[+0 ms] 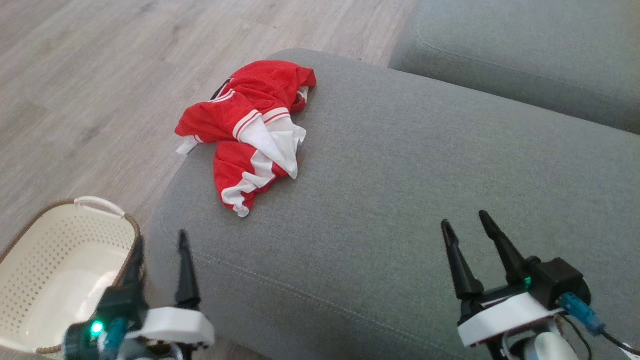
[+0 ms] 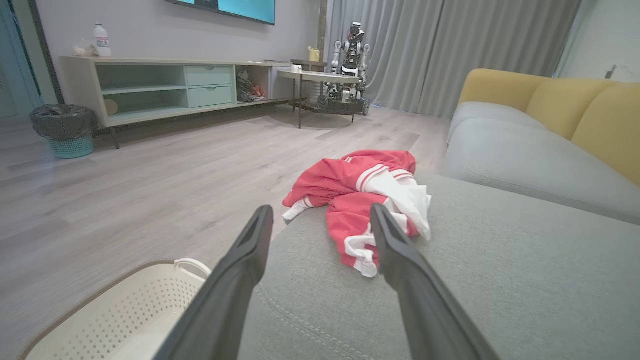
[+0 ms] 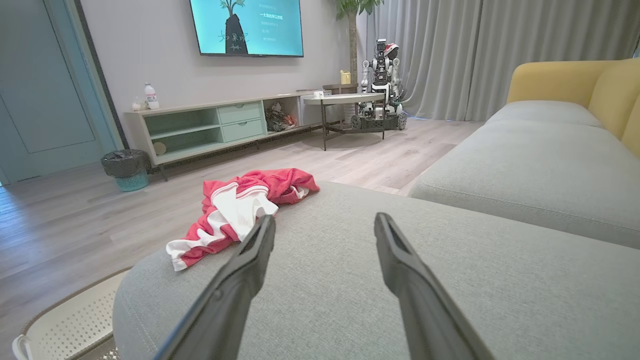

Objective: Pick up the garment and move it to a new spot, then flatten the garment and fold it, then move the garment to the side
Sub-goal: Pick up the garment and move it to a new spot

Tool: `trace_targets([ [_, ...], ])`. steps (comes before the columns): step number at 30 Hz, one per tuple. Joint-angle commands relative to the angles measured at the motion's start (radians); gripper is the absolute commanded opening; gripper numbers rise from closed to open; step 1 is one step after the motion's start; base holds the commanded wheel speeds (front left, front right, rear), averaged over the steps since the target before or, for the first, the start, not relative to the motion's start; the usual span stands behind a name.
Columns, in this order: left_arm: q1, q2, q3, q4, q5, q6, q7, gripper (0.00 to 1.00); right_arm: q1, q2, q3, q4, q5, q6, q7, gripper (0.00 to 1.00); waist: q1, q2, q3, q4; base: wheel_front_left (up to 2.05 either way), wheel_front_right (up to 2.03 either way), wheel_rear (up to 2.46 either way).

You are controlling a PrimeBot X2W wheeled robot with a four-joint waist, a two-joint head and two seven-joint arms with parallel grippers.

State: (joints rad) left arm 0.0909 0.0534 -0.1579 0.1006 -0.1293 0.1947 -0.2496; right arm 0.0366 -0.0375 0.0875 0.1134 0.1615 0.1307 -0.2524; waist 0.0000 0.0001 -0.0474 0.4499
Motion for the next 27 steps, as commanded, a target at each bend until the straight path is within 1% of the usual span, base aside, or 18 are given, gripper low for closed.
trace_targets([
  [1,-0.027,-0.003,0.056,-0.038,-0.007,0.005,-0.012,1.0,-0.013,-0.013,0.034,-0.037,0.008,0.0,-0.009,1.0,0.0,-0.0001,-0.001,0.001,0.0,0.0,0.0],
  [4,-0.037,-0.001,0.085,-0.045,-0.005,0.0,-0.012,1.0,-0.013,-0.013,0.044,-0.04,0.01,0.0,-0.009,1.0,0.0,-0.0001,0.006,-0.007,0.0,0.0,0.0],
  [7,-0.08,0.01,0.118,-0.07,0.005,-0.017,-0.012,1.0,-0.018,-0.013,0.065,-0.057,0.02,0.0,-0.009,1.0,0.0,-0.0001,0.032,-0.032,0.0,0.0,0.0],
  [12,-0.223,0.031,0.158,-0.1,0.016,-0.055,-0.012,1.0,-0.04,-0.013,0.062,-0.08,-0.01,0.0,-0.009,1.0,0.0,-0.0001,0.103,-0.08,0.0,0.0,0.0],
  [14,-0.296,0.035,0.169,-0.084,0.011,-0.068,-0.012,1.0,-0.05,-0.013,0.062,-0.083,-0.031,0.0,-0.009,1.0,0.0,-0.0001,0.137,-0.097,0.0,0.0,0.0],
  [16,-0.377,0.041,0.177,-0.033,-0.002,-0.085,-0.012,1.0,-0.062,-0.013,0.06,-0.084,-0.052,0.0,-0.009,1.0,0.0,-0.0001,0.173,-0.112,0.0,0.0,0.0],
  [19,-0.51,0.057,0.176,0.092,-0.013,-0.103,-0.004,1.0,-0.086,-0.02,0.052,-0.09,-0.079,0.0,-0.009,1.0,0.0,-0.0001,0.233,-0.132,0.0,0.0,0.0],
  [21,-0.608,0.064,0.176,0.183,-0.026,-0.114,0.02,1.0,-0.105,-0.034,0.047,-0.097,-0.086,0.0,-0.009,1.0,0.0,-0.0001,0.275,-0.143,0.0,0.0,0.0],
  [24,-0.749,0.069,0.185,0.321,-0.049,-0.118,0.067,1.0,-0.135,-0.061,0.045,-0.108,-0.089,0.0,-0.009,1.0,0.0,-0.0001,0.333,-0.157,0.0,0.0,0.0],
  [26,-0.832,0.094,0.174,0.415,-0.032,-0.116,0.104,1.0,-0.152,-0.081,0.053,-0.115,-0.086,0.0,-0.009,1.0,0.0,-0.0001,0.369,-0.166,0.0,0.0,0.0],
  [27,-0.871,0.095,0.178,0.46,-0.04,-0.116,0.118,1.0,-0.16,-0.093,0.057,-0.118,-0.083,0.0,-0.009,1.0,0.0,-0.0001,0.383,-0.168,0.0,0.0,0.0],
])
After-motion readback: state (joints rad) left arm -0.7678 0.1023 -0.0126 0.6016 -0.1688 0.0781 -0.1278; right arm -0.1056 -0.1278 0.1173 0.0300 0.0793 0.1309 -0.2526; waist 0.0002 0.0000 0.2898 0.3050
